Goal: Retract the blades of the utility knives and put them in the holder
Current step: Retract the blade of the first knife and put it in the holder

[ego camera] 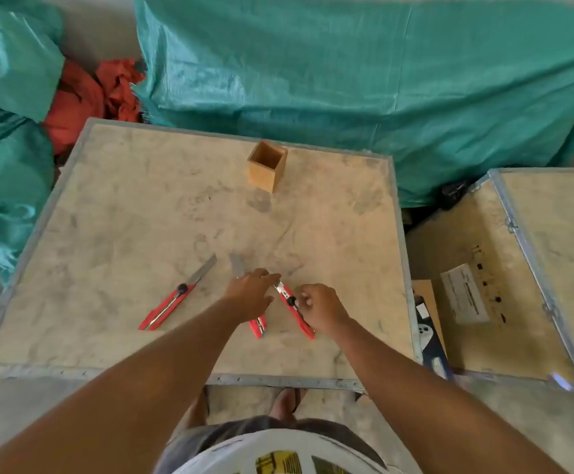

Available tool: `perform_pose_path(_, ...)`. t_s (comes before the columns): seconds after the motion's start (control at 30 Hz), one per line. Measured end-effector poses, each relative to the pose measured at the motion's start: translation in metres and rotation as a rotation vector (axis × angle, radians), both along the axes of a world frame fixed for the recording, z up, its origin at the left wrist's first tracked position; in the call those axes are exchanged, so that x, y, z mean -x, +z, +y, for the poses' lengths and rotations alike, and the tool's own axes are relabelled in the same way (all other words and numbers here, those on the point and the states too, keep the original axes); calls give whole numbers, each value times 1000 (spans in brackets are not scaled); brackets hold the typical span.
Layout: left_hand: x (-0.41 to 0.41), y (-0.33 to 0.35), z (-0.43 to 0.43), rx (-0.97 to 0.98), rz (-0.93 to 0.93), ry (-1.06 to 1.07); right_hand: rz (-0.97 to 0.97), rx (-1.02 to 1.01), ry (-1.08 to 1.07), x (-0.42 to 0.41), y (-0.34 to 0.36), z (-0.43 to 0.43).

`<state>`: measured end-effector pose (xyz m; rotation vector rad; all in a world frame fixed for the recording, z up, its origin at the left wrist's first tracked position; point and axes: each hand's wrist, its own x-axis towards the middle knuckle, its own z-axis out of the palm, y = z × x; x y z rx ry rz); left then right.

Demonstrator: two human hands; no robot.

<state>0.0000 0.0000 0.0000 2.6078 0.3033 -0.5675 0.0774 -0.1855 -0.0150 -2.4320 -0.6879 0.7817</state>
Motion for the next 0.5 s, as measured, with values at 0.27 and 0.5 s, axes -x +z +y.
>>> perform_pose_path(0.27,-3,-21,-20,-107,-56,-28,9,-125,-66,15,-7,-13)
perform_pose_path(0.5,3,-31,-39,-111,-184,2,68,-85,-204,20,-22,-16)
